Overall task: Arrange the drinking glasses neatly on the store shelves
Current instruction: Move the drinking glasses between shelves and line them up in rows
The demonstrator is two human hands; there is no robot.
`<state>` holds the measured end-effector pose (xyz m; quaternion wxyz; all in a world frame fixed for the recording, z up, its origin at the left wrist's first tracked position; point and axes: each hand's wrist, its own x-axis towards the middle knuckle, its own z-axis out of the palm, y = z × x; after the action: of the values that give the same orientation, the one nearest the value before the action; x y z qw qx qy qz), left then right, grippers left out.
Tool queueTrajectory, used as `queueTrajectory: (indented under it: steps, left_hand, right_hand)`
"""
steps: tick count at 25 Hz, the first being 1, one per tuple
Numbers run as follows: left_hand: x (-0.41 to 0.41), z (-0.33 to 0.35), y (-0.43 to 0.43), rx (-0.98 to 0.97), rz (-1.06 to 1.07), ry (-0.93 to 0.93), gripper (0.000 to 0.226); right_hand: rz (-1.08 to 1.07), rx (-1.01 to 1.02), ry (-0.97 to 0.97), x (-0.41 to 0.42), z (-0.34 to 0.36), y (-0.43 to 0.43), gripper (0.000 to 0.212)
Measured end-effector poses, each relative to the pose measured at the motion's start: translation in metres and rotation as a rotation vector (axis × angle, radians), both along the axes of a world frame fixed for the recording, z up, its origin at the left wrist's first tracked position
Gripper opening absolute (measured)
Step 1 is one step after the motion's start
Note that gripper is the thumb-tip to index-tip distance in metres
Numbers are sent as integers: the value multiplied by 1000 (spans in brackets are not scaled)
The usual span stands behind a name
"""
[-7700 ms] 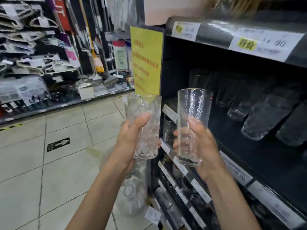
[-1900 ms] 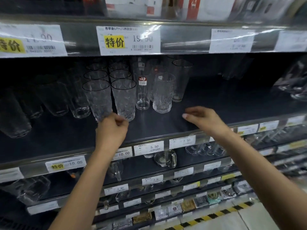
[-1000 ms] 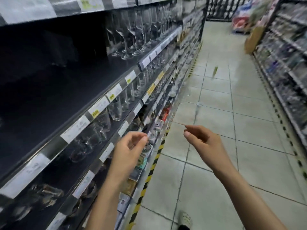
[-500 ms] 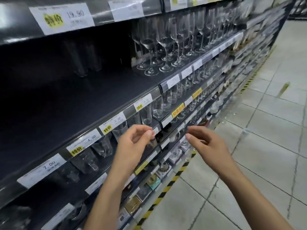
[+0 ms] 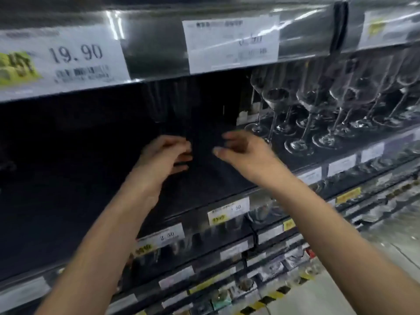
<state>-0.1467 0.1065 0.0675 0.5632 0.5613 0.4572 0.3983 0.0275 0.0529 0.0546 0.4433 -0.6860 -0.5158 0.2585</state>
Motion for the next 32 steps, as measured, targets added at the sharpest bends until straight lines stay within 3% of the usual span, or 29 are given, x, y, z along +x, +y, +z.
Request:
queueTrajectory:
  steps: [3, 6, 9, 12, 17, 20, 30, 32]
  left_hand:
    - [21, 5, 62, -60, 33, 211, 6]
    - [27, -16, 127, -90, 221, 331, 18]
    - [26, -47, 168, 46, 467, 250, 61]
    - [31, -65, 192, 239, 636, 177, 55]
    - [48, -65, 223, 287, 626, 11, 73]
    - [54, -69, 235, 283, 565, 16, 77]
    - [47, -78, 260, 301, 529, 70, 102]
    - [46, -80, 261, 286, 537, 65, 98]
  right_hand:
    - [185, -176, 53, 12, 2, 69, 57]
    - [197, -207, 151, 16, -8, 132, 69]
    - [80, -106, 338, 14, -24, 178, 60]
    - [57, -11, 272, 14, -33, 220, 62]
    - [109, 49, 208, 20, -43, 260, 85]
    - [153, 87, 211, 23, -47, 274, 92]
    - [203, 152, 270, 29, -54, 276, 74]
    - [215, 150, 260, 29, -54, 275, 75]
